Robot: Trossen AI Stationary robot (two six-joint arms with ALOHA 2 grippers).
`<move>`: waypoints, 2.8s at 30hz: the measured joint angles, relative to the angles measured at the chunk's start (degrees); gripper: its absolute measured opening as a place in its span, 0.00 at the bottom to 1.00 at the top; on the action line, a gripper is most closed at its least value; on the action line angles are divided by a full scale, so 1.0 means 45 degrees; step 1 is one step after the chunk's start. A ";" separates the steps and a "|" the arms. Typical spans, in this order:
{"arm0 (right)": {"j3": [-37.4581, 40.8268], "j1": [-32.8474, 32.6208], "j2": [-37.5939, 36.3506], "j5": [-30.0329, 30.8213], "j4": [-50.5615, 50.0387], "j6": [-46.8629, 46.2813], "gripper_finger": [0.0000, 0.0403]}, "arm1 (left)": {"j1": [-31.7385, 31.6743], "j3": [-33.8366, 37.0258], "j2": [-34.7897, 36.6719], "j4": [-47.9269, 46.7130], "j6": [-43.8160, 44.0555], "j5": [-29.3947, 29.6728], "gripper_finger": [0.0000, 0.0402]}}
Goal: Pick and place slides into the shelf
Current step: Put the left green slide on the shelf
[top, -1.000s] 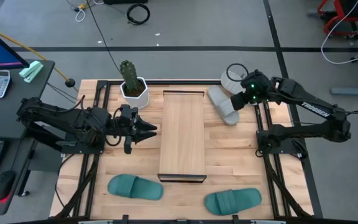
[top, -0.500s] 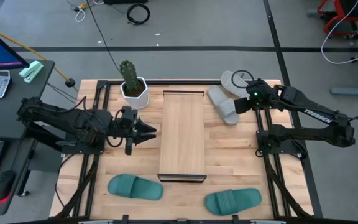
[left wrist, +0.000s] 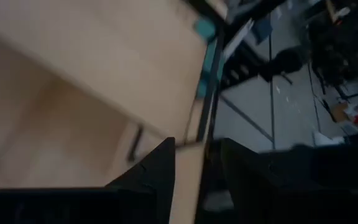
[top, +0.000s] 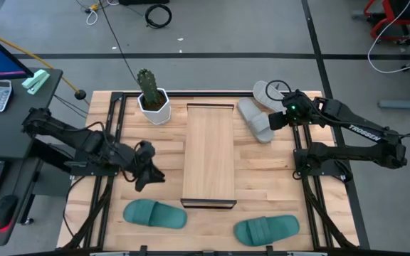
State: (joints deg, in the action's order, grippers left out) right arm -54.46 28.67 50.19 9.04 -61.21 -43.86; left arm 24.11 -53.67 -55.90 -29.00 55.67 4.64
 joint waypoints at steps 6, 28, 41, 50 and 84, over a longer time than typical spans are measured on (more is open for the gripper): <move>0.0000 0.0000 0.0000 -0.0034 0.0005 0.0118 0.34 | 0.1037 0.0000 0.0005 -0.0649 0.2242 -0.0538 0.31; 0.0000 0.0005 0.0005 -0.0024 0.0005 0.0215 0.34 | 0.5407 0.2877 -0.0089 -0.1096 1.1543 -0.0382 0.42; 0.0000 0.0010 0.0005 -0.0019 0.0010 0.0203 0.34 | 0.6060 0.4288 -0.0087 0.0259 1.3539 -0.0289 0.60; 0.0000 0.0005 0.0005 -0.0024 0.0015 0.0074 0.34 | 0.6055 0.5115 -0.0092 0.0565 1.3587 -0.0052 0.70; 0.0000 0.0005 0.0005 -0.0029 0.0019 -0.0023 0.34 | 0.7099 0.6733 -0.0087 0.0554 1.4103 -0.0846 0.62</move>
State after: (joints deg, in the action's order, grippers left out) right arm -54.46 28.69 50.22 8.91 -61.12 -43.97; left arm 56.05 -23.37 -56.29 -26.51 119.14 0.83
